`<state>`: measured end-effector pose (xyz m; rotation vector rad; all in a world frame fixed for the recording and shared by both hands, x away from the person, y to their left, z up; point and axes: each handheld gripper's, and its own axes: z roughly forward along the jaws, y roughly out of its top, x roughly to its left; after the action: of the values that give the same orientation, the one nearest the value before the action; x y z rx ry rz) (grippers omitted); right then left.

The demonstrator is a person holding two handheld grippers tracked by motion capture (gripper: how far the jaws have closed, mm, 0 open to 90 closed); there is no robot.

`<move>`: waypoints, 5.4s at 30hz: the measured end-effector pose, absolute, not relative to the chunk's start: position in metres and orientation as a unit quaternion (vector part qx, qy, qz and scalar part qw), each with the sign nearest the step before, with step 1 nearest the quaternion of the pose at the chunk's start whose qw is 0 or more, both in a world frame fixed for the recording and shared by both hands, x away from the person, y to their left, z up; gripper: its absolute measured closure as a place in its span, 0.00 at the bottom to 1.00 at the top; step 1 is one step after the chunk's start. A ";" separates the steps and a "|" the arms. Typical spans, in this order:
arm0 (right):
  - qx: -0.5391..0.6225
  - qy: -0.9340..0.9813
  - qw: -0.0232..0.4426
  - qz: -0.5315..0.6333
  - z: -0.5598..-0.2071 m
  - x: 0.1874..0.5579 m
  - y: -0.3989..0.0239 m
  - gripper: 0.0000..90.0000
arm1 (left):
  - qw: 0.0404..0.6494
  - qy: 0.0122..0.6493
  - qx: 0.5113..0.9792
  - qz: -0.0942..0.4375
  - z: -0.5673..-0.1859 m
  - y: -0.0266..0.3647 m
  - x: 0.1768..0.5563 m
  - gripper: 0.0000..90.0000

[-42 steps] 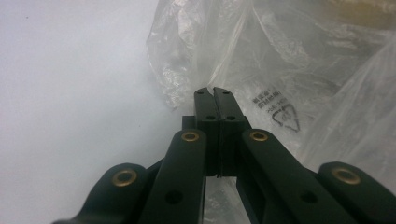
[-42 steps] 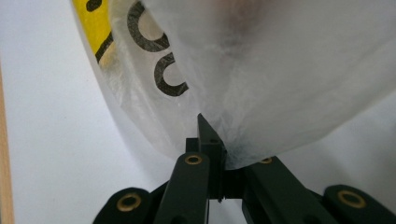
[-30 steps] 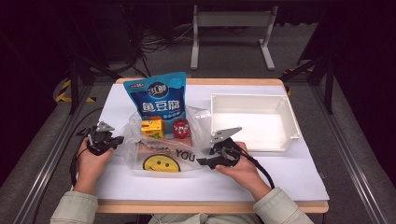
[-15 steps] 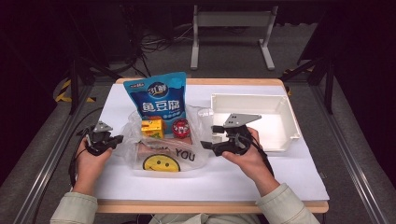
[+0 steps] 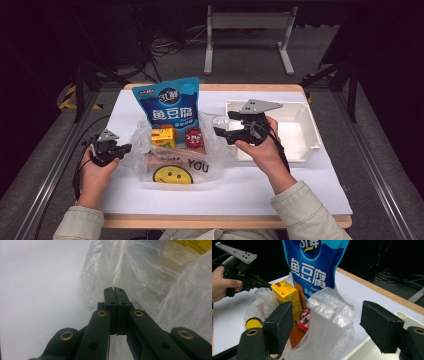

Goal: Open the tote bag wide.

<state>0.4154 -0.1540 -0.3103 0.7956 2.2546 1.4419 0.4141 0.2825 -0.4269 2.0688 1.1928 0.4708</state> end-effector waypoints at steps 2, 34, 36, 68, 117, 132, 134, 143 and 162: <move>0.281 0.792 0.177 0.512 -0.308 0.418 -0.153 0.30 | 0.345 0.458 0.799 0.183 -0.427 0.282 0.414 1.00; 0.270 0.865 0.160 0.392 -0.377 0.410 -0.140 0.98 | 0.350 0.454 0.798 0.186 -0.425 0.278 0.413 1.00; 0.269 0.868 0.153 0.388 -0.384 0.409 -0.136 0.98 | 0.352 0.454 0.798 0.185 -0.425 0.278 0.413 1.00; 0.284 0.903 0.109 0.302 -0.432 0.407 -0.121 0.98 | 0.305 0.466 0.814 0.165 -0.442 0.276 0.425 1.00; 0.291 0.897 0.080 0.324 -0.431 0.404 -0.129 0.95 | 0.439 0.333 0.826 0.117 -0.394 0.247 0.409 0.45; 0.291 0.894 0.075 0.333 -0.427 0.404 -0.131 0.94 | 0.418 0.332 0.834 0.142 -0.393 0.252 0.394 0.98; 0.292 0.893 0.074 0.335 -0.426 0.404 -0.132 0.94 | 0.424 0.332 0.830 0.146 -0.390 0.254 0.390 0.98; 0.288 0.894 0.076 0.335 -0.425 0.404 -0.132 0.95 | 0.426 0.317 0.836 0.137 -0.385 0.268 0.361 0.99; 0.290 0.894 0.077 0.332 -0.427 0.406 -0.132 0.96 | 0.365 0.349 0.859 0.083 -0.422 0.280 0.344 0.99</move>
<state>0.4055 -0.1319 -0.4272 0.8699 2.6788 0.9936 0.3436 0.2805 -0.4224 2.2099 0.8967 0.2142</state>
